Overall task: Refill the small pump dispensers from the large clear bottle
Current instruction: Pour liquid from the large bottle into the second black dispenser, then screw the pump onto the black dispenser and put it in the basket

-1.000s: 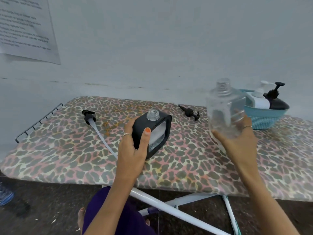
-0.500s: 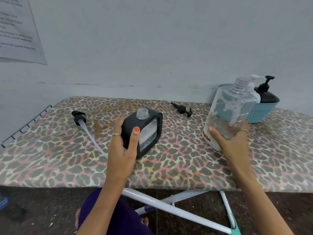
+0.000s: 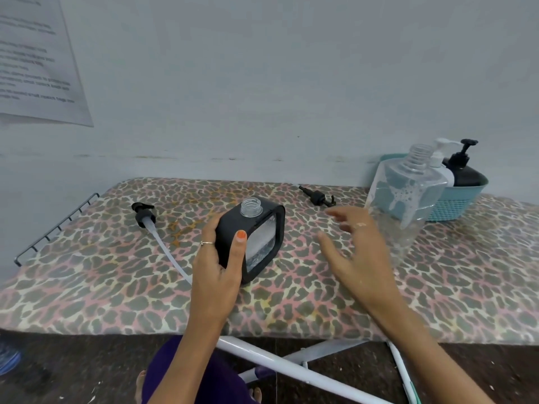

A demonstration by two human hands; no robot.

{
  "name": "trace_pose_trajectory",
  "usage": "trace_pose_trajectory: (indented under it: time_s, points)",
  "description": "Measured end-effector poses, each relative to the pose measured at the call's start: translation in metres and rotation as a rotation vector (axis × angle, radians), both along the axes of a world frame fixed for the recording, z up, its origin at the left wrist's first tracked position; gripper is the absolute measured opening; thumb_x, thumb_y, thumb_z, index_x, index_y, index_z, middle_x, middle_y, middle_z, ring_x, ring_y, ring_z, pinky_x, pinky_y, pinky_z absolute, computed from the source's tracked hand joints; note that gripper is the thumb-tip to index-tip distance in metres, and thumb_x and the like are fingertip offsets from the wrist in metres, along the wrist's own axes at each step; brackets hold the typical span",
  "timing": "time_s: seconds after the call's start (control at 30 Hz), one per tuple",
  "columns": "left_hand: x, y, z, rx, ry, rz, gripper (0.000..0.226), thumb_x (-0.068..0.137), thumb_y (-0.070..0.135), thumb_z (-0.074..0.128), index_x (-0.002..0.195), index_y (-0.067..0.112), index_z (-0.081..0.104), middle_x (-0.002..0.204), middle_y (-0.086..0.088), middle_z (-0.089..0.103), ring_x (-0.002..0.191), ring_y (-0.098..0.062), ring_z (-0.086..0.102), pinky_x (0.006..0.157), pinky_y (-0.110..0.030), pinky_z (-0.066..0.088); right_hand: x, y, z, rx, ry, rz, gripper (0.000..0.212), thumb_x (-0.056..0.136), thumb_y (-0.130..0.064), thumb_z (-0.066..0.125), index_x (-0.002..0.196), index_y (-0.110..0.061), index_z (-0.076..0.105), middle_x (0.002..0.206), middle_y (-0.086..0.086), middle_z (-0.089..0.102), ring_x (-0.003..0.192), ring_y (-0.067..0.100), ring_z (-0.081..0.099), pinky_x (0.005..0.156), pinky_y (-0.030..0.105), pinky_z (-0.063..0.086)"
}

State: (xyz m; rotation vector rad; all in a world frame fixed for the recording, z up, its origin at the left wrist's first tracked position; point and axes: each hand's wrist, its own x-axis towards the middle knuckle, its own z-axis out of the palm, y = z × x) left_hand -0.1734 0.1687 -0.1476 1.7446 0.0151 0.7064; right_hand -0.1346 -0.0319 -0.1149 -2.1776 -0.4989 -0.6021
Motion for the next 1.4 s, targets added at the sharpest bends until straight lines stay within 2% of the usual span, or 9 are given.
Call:
trace_pose_trajectory:
  time_s: [0.13, 0.27, 0.47, 0.7, 0.83, 1.03, 1.17, 1.3, 1.4]
  points:
    - [0.001, 0.0, -0.001, 0.04, -0.003, 0.022, 0.066, 0.083, 0.066, 0.041, 0.137, 0.028, 0.042, 0.108, 0.032, 0.058, 0.102, 0.008, 0.057, 0.087, -0.015, 0.047, 0.063, 0.024, 0.004, -0.044, 0.007, -0.105, 0.022, 0.094, -0.016, 0.059, 0.115, -0.009, 0.062, 0.109, 0.003, 0.062, 0.098, 0.01, 0.054, 0.088, 0.022, 0.046]
    - [-0.001, -0.001, 0.003, 0.032, 0.01, 0.019, 0.049, 0.084, 0.065, 0.041, 0.129, 0.044, 0.038, 0.109, 0.029, 0.06, 0.104, 0.008, 0.057, 0.085, -0.01, 0.046, 0.115, 0.042, 0.005, -0.17, 0.069, -0.248, 0.031, 0.092, -0.016, 0.054, 0.122, -0.008, 0.056, 0.122, 0.009, 0.057, 0.112, 0.024, 0.052, 0.091, 0.035, 0.045]
    - [0.0, -0.001, 0.001, 0.042, -0.004, 0.021, 0.056, 0.086, 0.064, 0.041, 0.133, 0.033, 0.042, 0.108, 0.034, 0.059, 0.103, 0.006, 0.059, 0.086, -0.016, 0.049, 0.155, 0.042, -0.012, -0.374, 0.243, -0.371, 0.043, 0.088, -0.018, 0.056, 0.129, -0.007, 0.048, 0.124, 0.014, 0.057, 0.115, 0.033, 0.054, 0.099, 0.046, 0.044]
    - [0.001, -0.001, 0.0, 0.038, 0.0, 0.041, 0.056, 0.086, 0.063, 0.042, 0.133, 0.032, 0.043, 0.115, 0.021, 0.061, 0.107, 0.0, 0.059, 0.092, -0.034, 0.052, 0.169, 0.038, -0.027, -0.446, 0.279, -0.431, 0.02, 0.091, -0.012, 0.054, 0.111, -0.013, 0.057, 0.099, 0.008, 0.069, 0.095, 0.03, 0.063, 0.1, 0.046, 0.035]
    - [0.002, -0.001, -0.001, 0.033, -0.002, 0.032, 0.053, 0.087, 0.061, 0.044, 0.132, 0.033, 0.044, 0.111, 0.026, 0.063, 0.105, 0.001, 0.06, 0.09, -0.032, 0.053, 0.163, 0.043, -0.025, -0.29, 0.149, -0.408, 0.022, 0.088, -0.016, 0.059, 0.11, -0.013, 0.057, 0.092, 0.005, 0.07, 0.092, 0.03, 0.064, 0.095, 0.046, 0.043]
    - [0.001, -0.001, 0.001, 0.051, 0.006, 0.049, 0.046, 0.086, 0.063, 0.042, 0.128, 0.044, 0.041, 0.117, 0.02, 0.061, 0.108, 0.001, 0.059, 0.093, -0.036, 0.052, 0.122, 0.053, 0.017, 0.115, 0.056, -0.188, 0.023, 0.082, -0.017, 0.068, 0.097, -0.018, 0.051, 0.091, 0.004, 0.064, 0.076, 0.018, 0.062, 0.064, 0.037, 0.055]
    - [0.0, -0.001, 0.0, 0.054, 0.022, 0.058, 0.052, 0.085, 0.065, 0.041, 0.131, 0.039, 0.042, 0.118, 0.023, 0.059, 0.109, 0.002, 0.057, 0.095, -0.035, 0.05, 0.077, 0.053, 0.056, 0.453, 0.039, 0.017, 0.025, 0.079, -0.013, 0.075, 0.1, -0.019, 0.062, 0.094, 0.001, 0.064, 0.076, 0.007, 0.059, 0.07, 0.02, 0.05]
    - [0.0, -0.001, 0.0, 0.056, 0.024, 0.058, 0.055, 0.085, 0.066, 0.041, 0.132, 0.037, 0.042, 0.112, 0.023, 0.061, 0.104, 0.001, 0.059, 0.092, -0.034, 0.051, 0.036, 0.039, 0.084, 0.627, 0.053, 0.167, 0.038, 0.079, -0.011, 0.078, 0.112, -0.015, 0.059, 0.102, 0.004, 0.067, 0.085, 0.012, 0.065, 0.079, 0.022, 0.055]
    - [0.001, -0.001, 0.0, 0.058, 0.034, 0.056, 0.065, 0.085, 0.069, 0.04, 0.136, 0.03, 0.041, 0.108, 0.017, 0.063, 0.1, -0.003, 0.061, 0.089, -0.039, 0.052, 0.021, 0.029, 0.097, 0.715, 0.052, 0.261, 0.031, 0.08, -0.009, 0.077, 0.105, -0.014, 0.061, 0.105, 0.009, 0.07, 0.092, 0.016, 0.066, 0.083, 0.023, 0.052]
